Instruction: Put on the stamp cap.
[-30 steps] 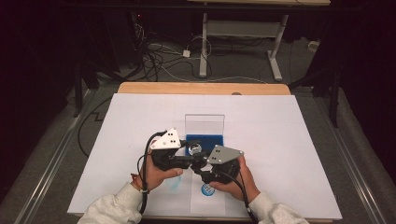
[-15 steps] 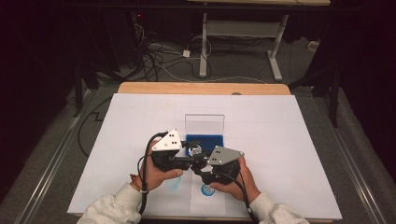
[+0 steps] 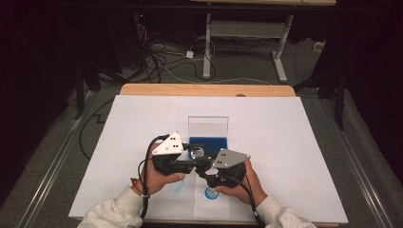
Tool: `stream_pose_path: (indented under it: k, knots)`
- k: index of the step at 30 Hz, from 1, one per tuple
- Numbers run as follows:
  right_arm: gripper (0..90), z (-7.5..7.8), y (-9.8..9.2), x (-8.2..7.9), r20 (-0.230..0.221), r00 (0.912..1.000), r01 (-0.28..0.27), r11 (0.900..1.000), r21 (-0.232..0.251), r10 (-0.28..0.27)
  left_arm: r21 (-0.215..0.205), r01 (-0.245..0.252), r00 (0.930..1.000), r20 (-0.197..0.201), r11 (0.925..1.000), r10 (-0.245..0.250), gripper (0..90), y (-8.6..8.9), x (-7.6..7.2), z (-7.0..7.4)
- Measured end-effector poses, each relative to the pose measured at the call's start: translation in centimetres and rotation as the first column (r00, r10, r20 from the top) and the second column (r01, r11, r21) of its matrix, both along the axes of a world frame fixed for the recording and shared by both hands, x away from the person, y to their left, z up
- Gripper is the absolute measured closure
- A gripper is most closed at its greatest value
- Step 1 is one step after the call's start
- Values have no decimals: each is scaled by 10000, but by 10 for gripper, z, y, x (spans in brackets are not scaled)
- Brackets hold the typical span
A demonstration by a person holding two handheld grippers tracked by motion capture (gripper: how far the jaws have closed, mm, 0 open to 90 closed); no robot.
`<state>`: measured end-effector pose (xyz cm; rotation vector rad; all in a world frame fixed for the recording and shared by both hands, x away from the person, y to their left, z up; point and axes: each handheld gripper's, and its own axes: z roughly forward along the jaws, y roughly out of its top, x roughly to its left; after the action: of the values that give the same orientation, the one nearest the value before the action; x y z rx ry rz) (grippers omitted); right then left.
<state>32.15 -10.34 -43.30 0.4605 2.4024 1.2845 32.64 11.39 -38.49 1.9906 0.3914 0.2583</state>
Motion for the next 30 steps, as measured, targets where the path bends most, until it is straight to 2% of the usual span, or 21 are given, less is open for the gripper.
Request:
stream_pose_path:
  k: [3, 5, 10, 14, 17, 23, 30]
  knots:
    - [368, -2, 0, 1, -52, 9999, 118, 9997, -223, -120, -92, -14, 10000, 57, 10000, 15, 545, 3, -1, 3]
    - [368, -4, 0, 1, 105, 9998, 167, 9992, -365, -163, -92, -29, 9999, 98, 10000, 30, 545, 4, -1, 3]
    - [361, -3, -2, 2, 162, 9993, 354, 9986, -385, -348, -76, -46, 10000, 78, 10000, 47, 545, 9, -1, 4]
    - [354, -1, -6, 3, 175, 9990, 416, 9980, -477, -408, 114, -190, 9998, 90, 9998, 189, 545, 13, 1, 2]
    - [339, 3, -11, 5, 199, 9986, 510, 9960, -740, -496, 206, -252, 9997, 35, 9995, 251, 545, 16, 1, 0]
    - [329, 11, -23, 7, 308, 9958, 881, 9950, -474, -867, 405, -357, 9994, 39, 9985, 356, 545, 18, 3, -2]
    - [318, 21, -36, 6, 749, 9895, 1261, 9916, -280, -1237, 485, -472, 9989, 35, 9977, 471, 544, 22, 3, -4]
